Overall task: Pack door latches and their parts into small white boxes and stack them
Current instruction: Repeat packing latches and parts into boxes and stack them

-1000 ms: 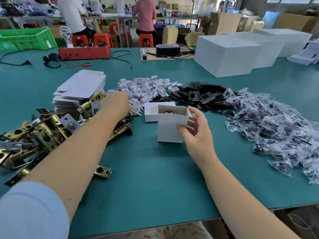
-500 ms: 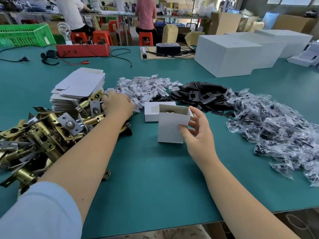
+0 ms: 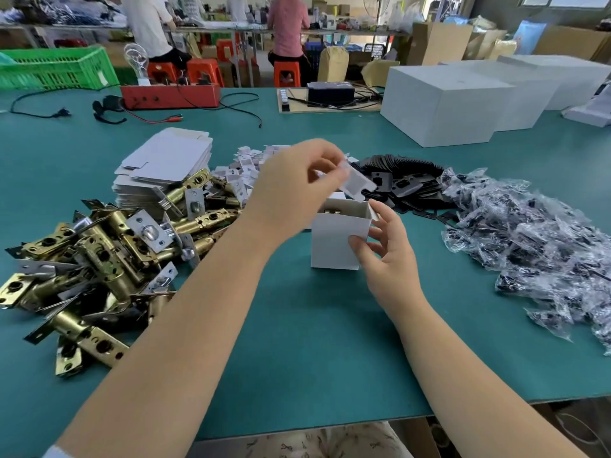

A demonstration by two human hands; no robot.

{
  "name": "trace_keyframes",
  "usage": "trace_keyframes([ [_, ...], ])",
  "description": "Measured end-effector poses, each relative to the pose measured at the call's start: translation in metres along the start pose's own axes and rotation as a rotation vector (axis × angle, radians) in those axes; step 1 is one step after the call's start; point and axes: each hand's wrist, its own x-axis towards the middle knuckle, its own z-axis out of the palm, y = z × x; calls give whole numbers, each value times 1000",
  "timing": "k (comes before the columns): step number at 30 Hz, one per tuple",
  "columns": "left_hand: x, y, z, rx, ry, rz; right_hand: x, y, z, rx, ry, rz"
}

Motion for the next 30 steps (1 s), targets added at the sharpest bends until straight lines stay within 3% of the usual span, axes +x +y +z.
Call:
trace_keyframes([
  [4, 1, 3, 3, 309, -214, 125, -1, 0, -1, 27, -14, 9],
  [12, 1, -2, 7, 536, -116, 293, 0, -2, -2, 57, -18, 13],
  [14, 1, -3, 11, 557, -207, 292, -1, -3, -2, 55, -17, 13],
  [16, 1, -5, 14, 521, -328, 223, 0, -3, -2, 42, -13, 2],
  [18, -1, -10, 17, 489, -348, 186, 1, -4, -2, 50, -13, 10],
  [26, -23, -37, 30, 120, -201, -14, 2, -3, -2, 81, -17, 13],
  [30, -36, -48, 38, -117, -55, -154, 4, -6, -3, 229, -3, 69],
])
